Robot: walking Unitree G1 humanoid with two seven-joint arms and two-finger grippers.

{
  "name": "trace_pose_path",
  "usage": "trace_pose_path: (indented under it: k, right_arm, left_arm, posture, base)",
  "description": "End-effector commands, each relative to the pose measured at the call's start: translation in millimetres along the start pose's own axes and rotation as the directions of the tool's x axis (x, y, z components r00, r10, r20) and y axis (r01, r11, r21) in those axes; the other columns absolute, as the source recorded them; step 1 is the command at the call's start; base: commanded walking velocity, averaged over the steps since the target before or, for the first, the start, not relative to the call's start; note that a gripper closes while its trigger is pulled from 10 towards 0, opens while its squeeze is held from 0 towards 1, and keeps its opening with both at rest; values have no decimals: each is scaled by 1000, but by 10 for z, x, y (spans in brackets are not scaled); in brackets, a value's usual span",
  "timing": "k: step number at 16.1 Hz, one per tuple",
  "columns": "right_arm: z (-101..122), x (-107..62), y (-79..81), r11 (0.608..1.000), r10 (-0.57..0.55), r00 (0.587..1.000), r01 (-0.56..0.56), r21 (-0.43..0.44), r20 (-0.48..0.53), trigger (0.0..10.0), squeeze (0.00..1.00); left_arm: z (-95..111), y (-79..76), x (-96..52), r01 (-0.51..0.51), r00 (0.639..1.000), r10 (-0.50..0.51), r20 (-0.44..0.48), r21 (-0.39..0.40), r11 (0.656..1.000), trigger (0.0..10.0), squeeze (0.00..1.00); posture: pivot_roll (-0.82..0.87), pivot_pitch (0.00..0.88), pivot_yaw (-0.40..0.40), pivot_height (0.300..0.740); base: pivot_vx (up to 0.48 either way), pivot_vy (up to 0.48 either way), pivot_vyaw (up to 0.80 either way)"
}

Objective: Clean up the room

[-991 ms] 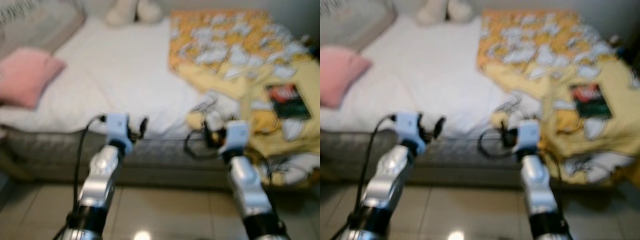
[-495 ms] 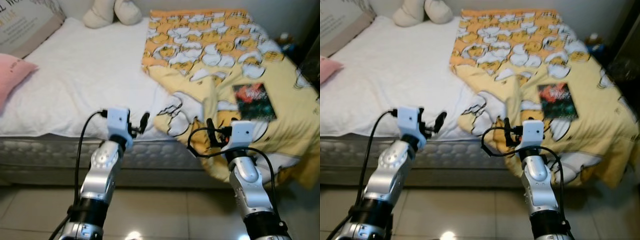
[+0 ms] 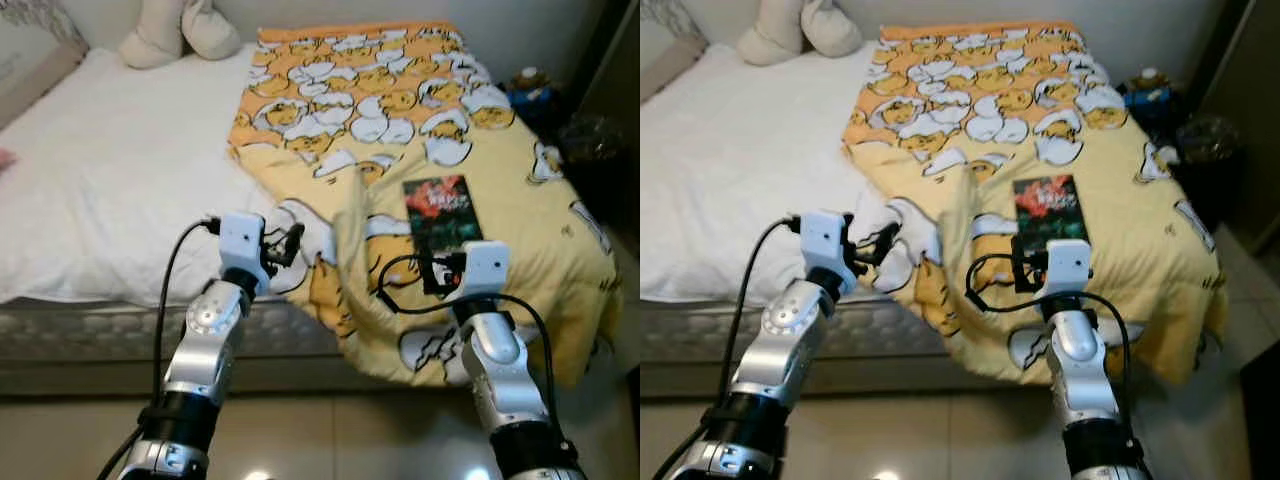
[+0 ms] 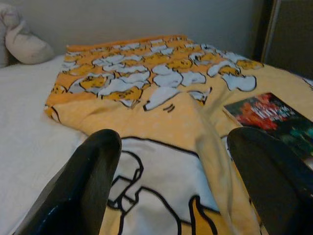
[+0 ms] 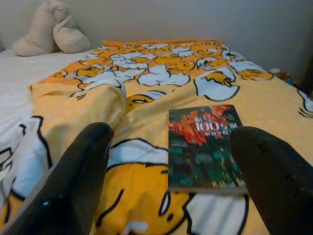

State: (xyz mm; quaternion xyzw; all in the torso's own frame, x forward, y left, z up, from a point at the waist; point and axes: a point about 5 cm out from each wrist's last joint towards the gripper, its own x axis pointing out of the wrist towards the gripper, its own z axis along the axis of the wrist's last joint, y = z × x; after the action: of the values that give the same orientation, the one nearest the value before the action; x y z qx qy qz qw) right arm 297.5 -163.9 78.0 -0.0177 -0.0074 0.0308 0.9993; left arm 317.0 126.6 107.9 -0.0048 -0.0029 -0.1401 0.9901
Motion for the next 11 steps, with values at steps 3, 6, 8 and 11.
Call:
trace_pose_path:
  k: [3, 6, 8, 11]
  right_arm:
    - [18, -2, 57, 1000, 24, 1000, -24, 0, 11, 10000, 0]
    - [1, -24, 25, 1000, 13, 1000, -13, -6, 7, 10000, 0]
    - [21, -4, 27, 1000, -1, 1000, 1, 1, 15, 10000, 0]
    - [22, -1, 14, 1000, -13, 1000, 13, 5, 17, 10000, 0]
  left_arm:
    - [-10, 76, -16, -15, 1000, 16, -7, 16, 1000, 10000, 0]
    - [-12, 60, -7, -6, 1000, 6, -9, 21, 1000, 10000, 0]
    - [7, 69, 9, 2, 1000, -1, -5, 27, 1000, 10000, 0]
    - [9, 49, 7, 3, 1000, -3, -4, 23, 1000, 10000, 0]
  posture:
    - [-162, 0, 101, 740]
    - [-165, 0, 108, 740]
    - [-166, 0, 119, 740]
    - [-166, 0, 124, 740]
  base:
    - [282, -385, 0]
    - [284, -384, 0]
    - [281, -386, 0]
    - [282, -385, 0]
